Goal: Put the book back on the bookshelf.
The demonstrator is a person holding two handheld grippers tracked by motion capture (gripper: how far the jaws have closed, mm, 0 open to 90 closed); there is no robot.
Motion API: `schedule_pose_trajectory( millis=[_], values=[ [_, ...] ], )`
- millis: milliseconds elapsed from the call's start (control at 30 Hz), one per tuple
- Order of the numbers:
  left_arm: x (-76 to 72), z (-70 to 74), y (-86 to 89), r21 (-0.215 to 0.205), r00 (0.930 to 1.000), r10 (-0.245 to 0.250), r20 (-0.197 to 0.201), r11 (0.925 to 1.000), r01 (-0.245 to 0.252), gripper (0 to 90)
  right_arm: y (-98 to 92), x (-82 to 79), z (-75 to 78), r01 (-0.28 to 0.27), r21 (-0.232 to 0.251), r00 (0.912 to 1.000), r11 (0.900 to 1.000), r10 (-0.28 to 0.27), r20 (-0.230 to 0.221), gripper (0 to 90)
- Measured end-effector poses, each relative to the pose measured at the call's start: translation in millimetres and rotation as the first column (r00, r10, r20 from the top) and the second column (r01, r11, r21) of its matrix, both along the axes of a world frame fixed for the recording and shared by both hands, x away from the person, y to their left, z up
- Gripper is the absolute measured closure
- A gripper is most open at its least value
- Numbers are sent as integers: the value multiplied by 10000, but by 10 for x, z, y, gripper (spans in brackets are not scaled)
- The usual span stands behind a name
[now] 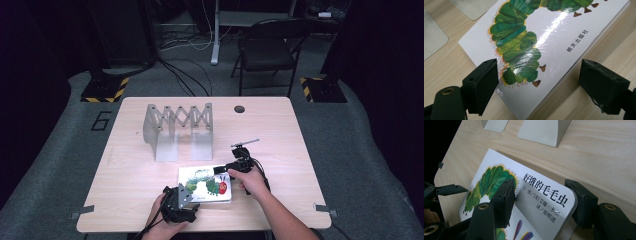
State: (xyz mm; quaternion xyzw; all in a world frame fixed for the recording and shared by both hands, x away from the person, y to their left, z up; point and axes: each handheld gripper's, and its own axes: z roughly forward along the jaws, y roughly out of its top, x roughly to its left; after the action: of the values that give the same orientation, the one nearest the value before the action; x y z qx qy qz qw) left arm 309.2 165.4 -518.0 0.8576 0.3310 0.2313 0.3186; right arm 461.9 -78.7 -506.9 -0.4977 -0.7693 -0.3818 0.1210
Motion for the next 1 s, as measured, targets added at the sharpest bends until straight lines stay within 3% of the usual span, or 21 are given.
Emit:
schedule_pose_trajectory(
  millis=[167, 500, 600, 700, 800, 933, 1000],
  values=[
    [6, 40, 49, -66, 9994, -20, -331, 10000, 17, 173, -2, -1, -1, 2, 16, 10000, 10000, -2, 4, 425],
    [18, 146, 109, -464, 9994, 82, -327, 9989, -97, 177, -6, 0, -9, -24, 51, 10000, 10000, 24, 89, 425],
    [76, 194, 141, -721, 9990, 186, -407, 9972, -215, 177, -7, 1, -11, -37, 51, 9999, 10000, 36, 111, 424],
    [122, 212, 154, -708, 9985, 221, -496, 9972, -255, 177, -7, 0, -10, -25, 50, 9999, 10000, 24, 103, 425],
    [219, 217, 164, -1034, 9960, 312, -834, 9938, -398, 176, -4, -5, -5, 33, 65, 10000, 10000, -33, 23, 425],
    [280, 225, 179, -1056, 9938, 284, -1077, 9936, -398, 169, -7, -3, -5, 9, 69, 10000, 10000, -9, 12, 424],
    [312, 206, 162, -852, 9935, 324, -1088, 9955, -418, 162, -7, -3, -6, 8, 67, 10000, 10000, -8, 18, 425]
  ],
)
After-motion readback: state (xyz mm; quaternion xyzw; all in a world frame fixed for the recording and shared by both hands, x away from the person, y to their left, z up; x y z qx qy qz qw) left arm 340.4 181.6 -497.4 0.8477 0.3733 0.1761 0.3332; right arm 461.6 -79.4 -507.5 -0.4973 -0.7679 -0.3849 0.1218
